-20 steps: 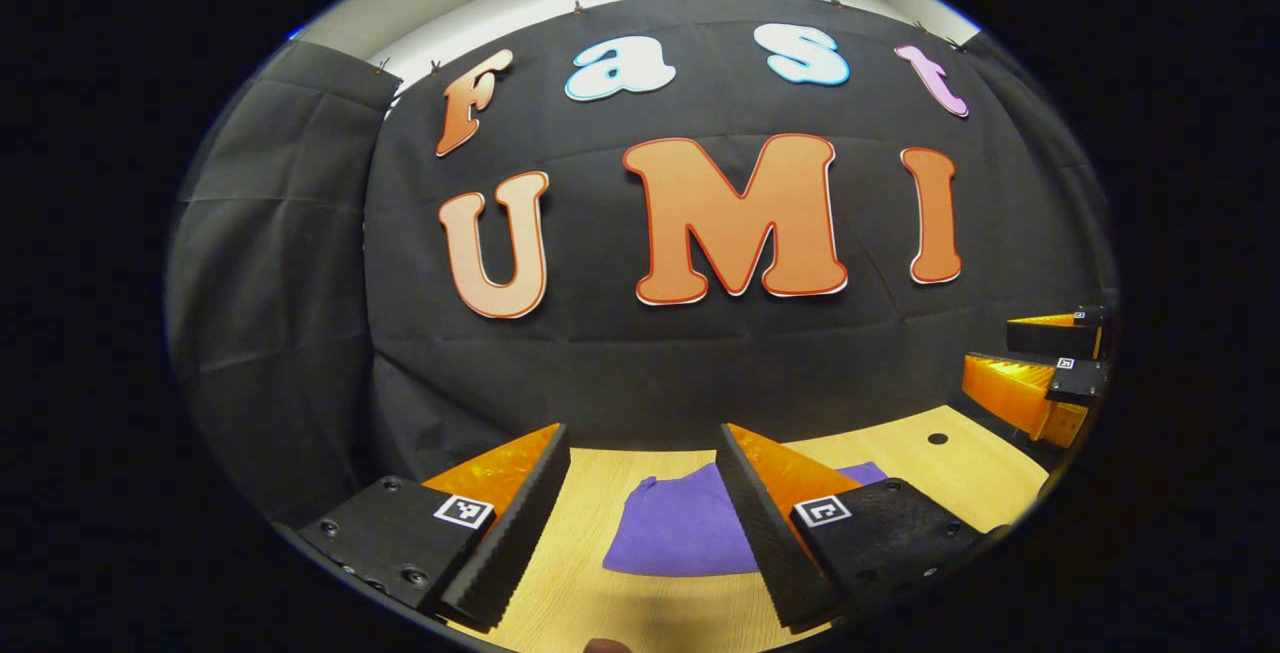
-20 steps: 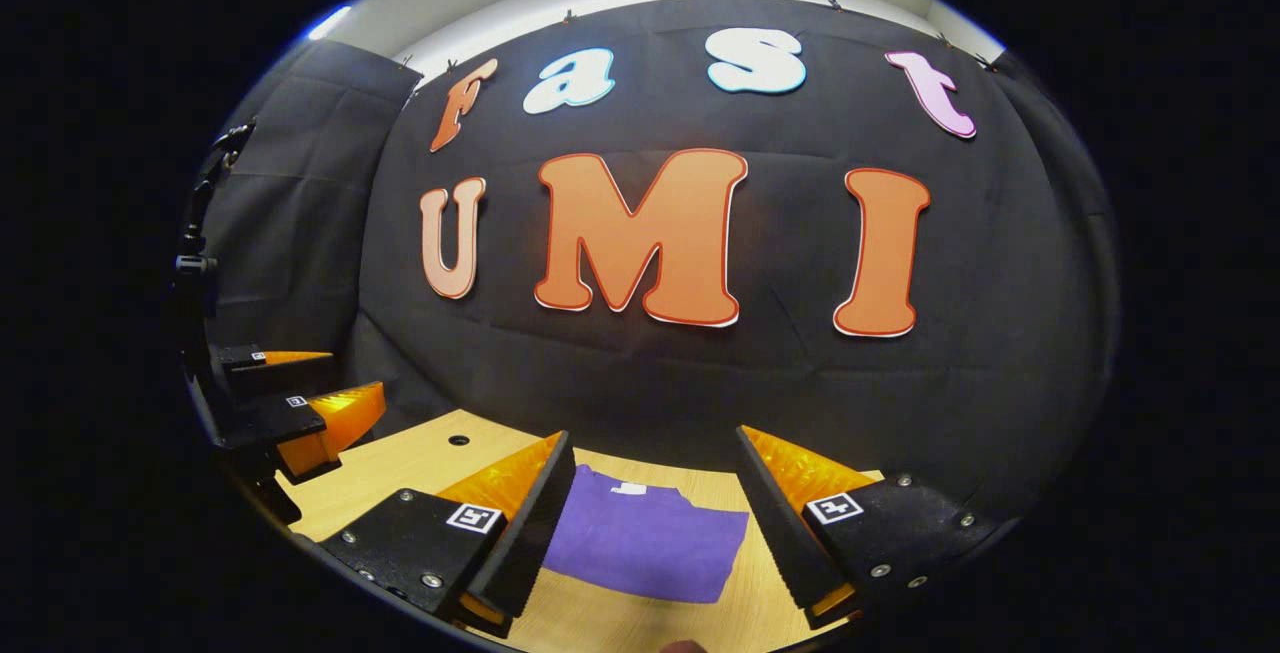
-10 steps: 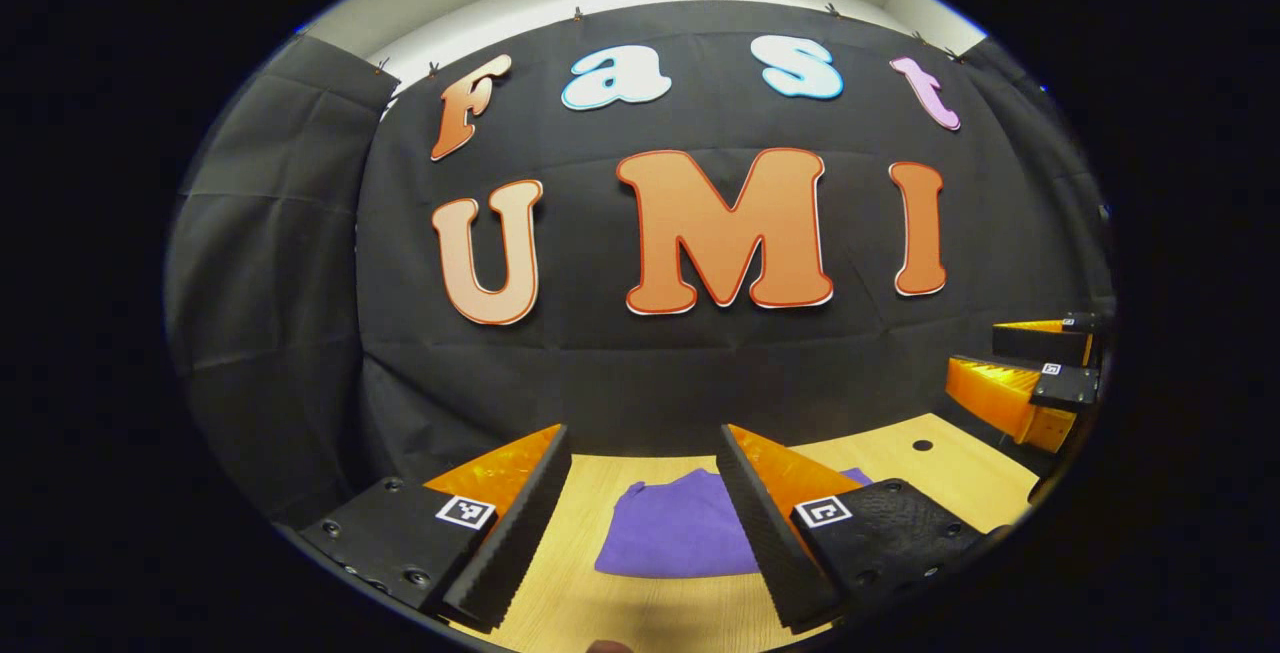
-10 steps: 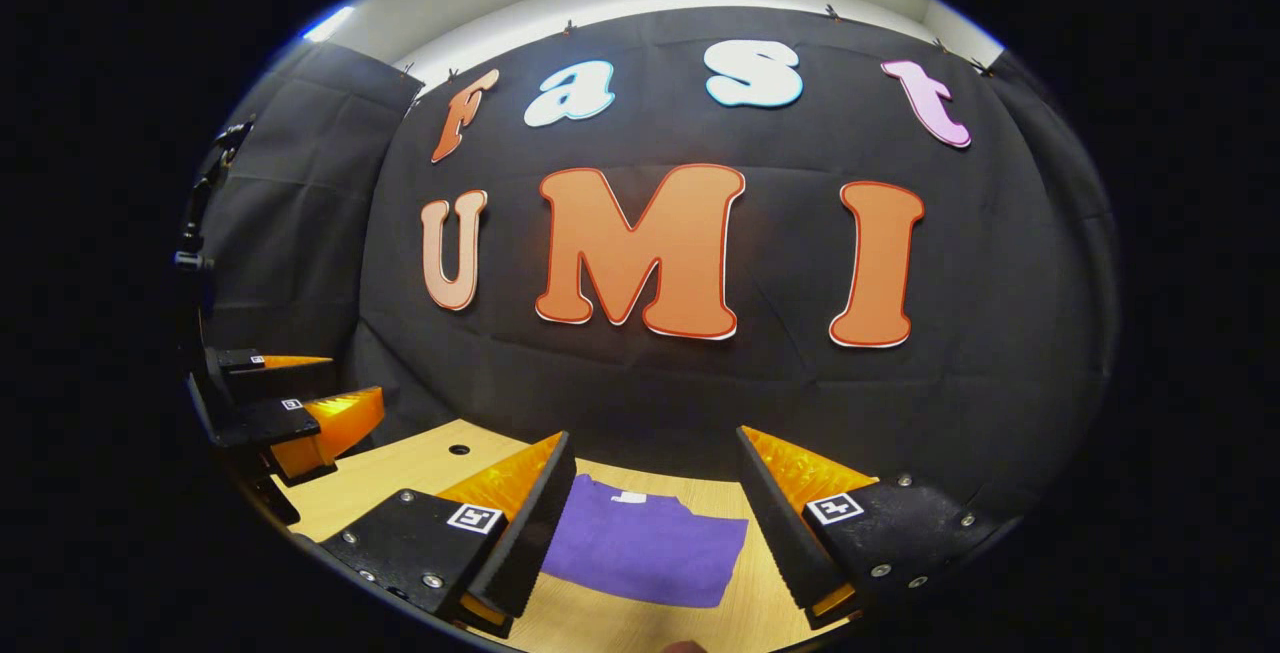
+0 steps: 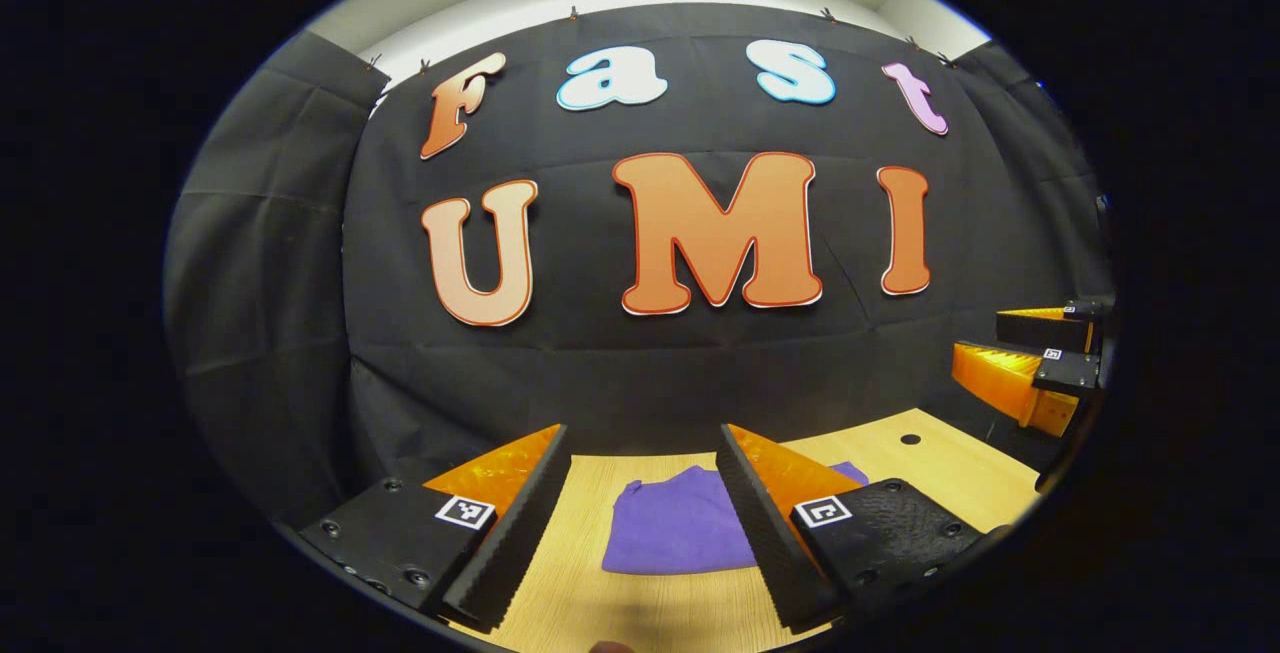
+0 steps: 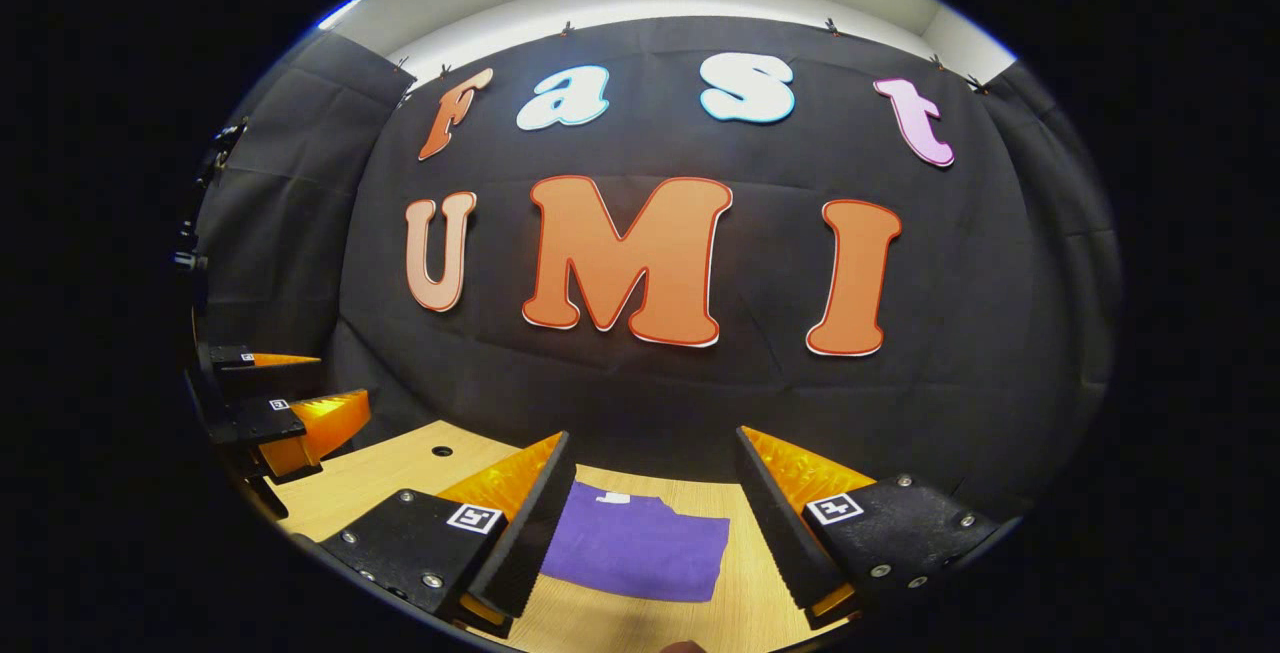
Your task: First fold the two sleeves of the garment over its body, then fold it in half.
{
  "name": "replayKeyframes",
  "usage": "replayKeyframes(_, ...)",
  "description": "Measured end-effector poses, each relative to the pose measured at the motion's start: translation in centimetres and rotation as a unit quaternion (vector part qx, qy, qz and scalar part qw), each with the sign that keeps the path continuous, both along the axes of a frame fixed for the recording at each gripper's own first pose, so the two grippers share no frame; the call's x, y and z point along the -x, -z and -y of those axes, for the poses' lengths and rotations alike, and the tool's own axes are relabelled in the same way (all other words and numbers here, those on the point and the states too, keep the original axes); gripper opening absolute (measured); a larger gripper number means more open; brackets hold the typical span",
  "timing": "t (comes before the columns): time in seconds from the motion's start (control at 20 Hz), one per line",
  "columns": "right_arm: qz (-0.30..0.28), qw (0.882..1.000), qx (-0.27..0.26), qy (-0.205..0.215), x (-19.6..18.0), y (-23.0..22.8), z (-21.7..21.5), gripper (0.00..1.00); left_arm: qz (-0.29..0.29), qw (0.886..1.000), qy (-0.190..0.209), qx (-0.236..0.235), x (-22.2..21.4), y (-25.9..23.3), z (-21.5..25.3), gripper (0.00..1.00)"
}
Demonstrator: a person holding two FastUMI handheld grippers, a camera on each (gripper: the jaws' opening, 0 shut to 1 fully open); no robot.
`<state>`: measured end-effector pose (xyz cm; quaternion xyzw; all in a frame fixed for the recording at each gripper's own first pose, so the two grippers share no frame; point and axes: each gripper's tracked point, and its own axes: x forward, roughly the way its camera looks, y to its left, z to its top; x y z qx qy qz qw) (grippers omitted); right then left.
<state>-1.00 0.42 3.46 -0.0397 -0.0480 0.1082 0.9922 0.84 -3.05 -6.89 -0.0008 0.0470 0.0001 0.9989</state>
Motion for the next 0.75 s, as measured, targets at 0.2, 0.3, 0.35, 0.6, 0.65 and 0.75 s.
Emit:
replayKeyframes(0.2, 0.001, 1.0, -0.005, 0.014, 0.8, -0.3, 1.1, 0.94, -0.004, 1.0, 0.001, 0.004, 0.1, -0.2, -0.5, 0.93)
replayKeyframes(0.3, 0.002, 1.0, -0.008, 0.019, 1.2, -0.5, 1.6, 0.94, -0.003, 1.0, 0.004, 0.003, 0.2, -0.5, -0.3, 0.93)
replayKeyframes(0.35, 0.001, 1.0, -0.011, 0.021, 1.3, -0.4, 1.9, 0.95, -0.001, 1.0, 0.007, 0.003, 0.2, -0.7, -0.3, 0.93)
replayKeyframes(0.6, -0.011, 0.999, -0.02, 0.03, 2.1, 0.5, 2.7, 0.95, 0.008, 1.0, 0.019, -0.003, 0.4, -1.4, 0.7, 0.93)
replayKeyframes(0.65, -0.011, 0.999, -0.019, 0.032, 2.2, 0.6, 2.8, 0.95, 0.009, 1.0, 0.019, -0.002, 0.4, -1.4, 0.6, 0.93)
replayKeyframes(0.75, -0.011, 0.999, -0.014, 0.031, 2.3, 0.7, 2.8, 0.95, 0.009, 1.0, 0.018, 0.001, 0.6, -1.3, 0.9, 0.93)
